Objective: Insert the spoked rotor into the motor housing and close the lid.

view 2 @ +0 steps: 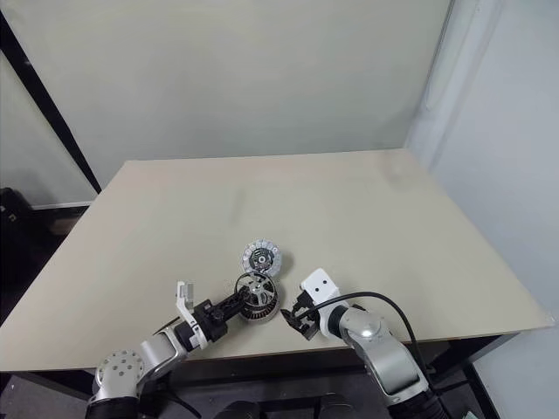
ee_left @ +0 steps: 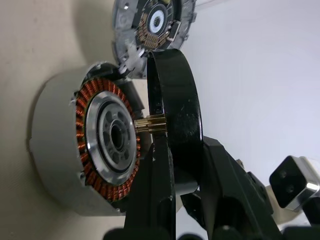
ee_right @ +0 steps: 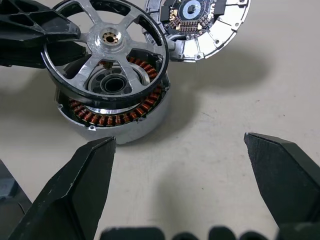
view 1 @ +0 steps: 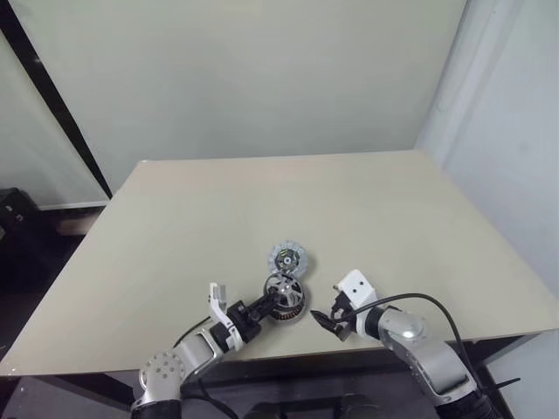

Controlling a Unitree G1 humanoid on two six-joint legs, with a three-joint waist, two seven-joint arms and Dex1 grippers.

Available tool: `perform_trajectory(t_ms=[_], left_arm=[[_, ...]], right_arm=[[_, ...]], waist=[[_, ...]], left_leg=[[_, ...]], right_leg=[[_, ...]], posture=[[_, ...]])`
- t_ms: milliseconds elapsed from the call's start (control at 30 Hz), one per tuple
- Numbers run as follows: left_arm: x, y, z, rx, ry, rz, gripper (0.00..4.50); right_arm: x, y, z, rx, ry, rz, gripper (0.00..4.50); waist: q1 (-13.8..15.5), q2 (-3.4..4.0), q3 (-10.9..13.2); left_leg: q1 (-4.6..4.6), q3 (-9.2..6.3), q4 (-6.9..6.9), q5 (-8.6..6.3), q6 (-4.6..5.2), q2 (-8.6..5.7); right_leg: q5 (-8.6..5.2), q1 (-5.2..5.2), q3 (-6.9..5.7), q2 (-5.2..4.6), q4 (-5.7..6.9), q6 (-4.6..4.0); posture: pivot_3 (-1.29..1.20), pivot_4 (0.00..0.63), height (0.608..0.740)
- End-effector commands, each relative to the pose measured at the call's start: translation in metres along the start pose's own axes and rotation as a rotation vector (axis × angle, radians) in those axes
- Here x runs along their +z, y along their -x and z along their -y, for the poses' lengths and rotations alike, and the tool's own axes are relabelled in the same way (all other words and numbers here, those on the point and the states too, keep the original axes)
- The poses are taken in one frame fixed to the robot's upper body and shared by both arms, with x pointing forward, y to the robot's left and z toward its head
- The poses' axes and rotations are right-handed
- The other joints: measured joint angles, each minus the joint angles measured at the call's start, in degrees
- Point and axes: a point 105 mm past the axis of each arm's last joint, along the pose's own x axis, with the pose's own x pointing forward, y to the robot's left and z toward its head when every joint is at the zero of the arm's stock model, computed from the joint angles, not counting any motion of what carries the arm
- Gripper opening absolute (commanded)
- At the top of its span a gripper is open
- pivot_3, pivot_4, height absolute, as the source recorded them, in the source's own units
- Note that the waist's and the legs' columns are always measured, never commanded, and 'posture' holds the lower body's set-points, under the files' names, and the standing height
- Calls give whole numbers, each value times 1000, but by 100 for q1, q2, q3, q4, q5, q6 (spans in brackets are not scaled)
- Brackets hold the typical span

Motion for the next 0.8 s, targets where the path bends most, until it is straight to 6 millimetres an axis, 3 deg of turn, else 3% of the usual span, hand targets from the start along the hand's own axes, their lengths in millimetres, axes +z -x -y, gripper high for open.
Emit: perform_trajectory(t_ms=[33,167,367,567,800], left_arm=[[3,-3,5,-17,-24,-2,283],[3,-3,1,13,-41,-3,283],[10,-2,0,41,-77,14,2359],[20,-2,18,16,-163,21,4443],[41,3,49,10,-376,23,4476]], right_arm=[[17,4,3,-17,33,63,4500],[17,4,4,-18,34,63,4500],[16,3,3,-16,34,61,4500],[15,3,3,-15,32,60,4500],[14,3,4,-16,31,56,4500]], waist=[[0,0,0],[0,0,0],[3,0,0],[1,-1,0],[1,-3,2]], left_leg=[[0,0,0,0,0,0],[0,1,0,0,0,0],[-1,0,0,0,0,0],[1,0,2,1,-2,1],[-3,-3,-2,1,-3,1]], right_leg=[[0,0,0,0,0,0],[0,0,0,0,0,0],[0,0,0,0,0,0],[0,3,0,0,0,0],[0,-3,0,1,0,0]], posture=[[0,0,740],[0,0,740],[0,0,740],[0,0,740],[0,0,740]])
